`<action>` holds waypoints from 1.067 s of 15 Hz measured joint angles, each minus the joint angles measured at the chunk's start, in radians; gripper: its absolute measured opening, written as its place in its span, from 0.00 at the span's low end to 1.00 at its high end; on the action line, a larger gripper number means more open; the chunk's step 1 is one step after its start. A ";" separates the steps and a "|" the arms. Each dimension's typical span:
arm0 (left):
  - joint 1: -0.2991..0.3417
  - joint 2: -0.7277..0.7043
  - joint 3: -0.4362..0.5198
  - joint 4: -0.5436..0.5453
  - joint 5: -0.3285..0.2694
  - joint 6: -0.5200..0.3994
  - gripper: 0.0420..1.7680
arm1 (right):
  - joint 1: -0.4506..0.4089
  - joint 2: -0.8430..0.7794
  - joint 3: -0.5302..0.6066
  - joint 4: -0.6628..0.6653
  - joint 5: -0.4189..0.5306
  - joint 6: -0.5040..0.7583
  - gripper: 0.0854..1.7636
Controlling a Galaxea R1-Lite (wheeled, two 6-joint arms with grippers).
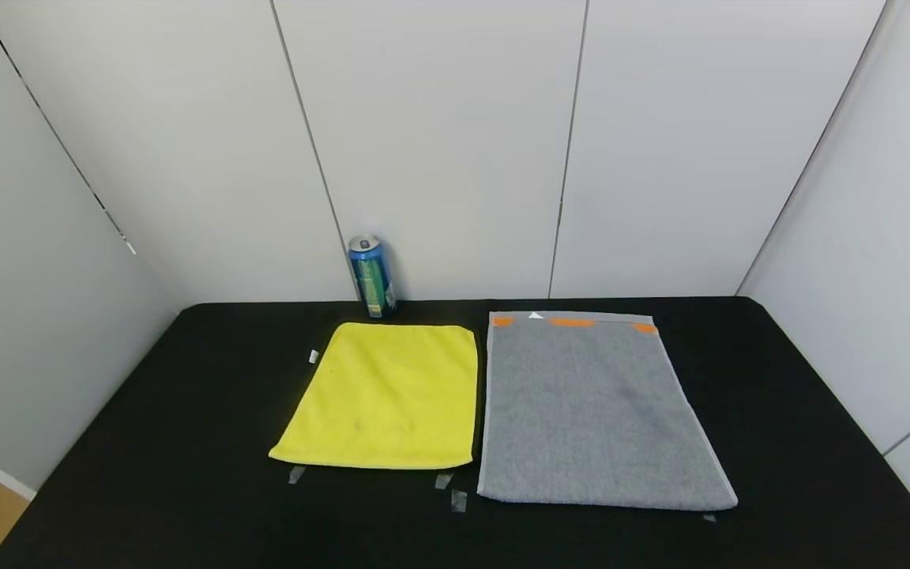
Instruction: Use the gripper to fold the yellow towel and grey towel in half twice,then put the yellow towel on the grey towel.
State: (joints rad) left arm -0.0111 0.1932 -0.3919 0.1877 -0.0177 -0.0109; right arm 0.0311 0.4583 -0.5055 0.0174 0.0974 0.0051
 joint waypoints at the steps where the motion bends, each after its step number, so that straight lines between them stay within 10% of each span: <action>1: -0.003 0.051 -0.024 -0.017 0.003 0.000 0.97 | 0.001 0.052 -0.025 -0.023 0.019 0.000 0.97; 11: 0.039 0.605 -0.303 -0.148 -0.008 0.001 0.97 | 0.228 0.649 -0.358 -0.113 0.003 0.166 0.97; 16: 0.236 0.851 -0.449 -0.151 -0.233 0.002 0.97 | 0.365 0.928 -0.552 -0.114 -0.008 0.247 0.97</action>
State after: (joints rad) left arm 0.2247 1.0445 -0.8404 0.0368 -0.2502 -0.0089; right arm 0.3964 1.3860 -1.0579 -0.0968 0.0894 0.2521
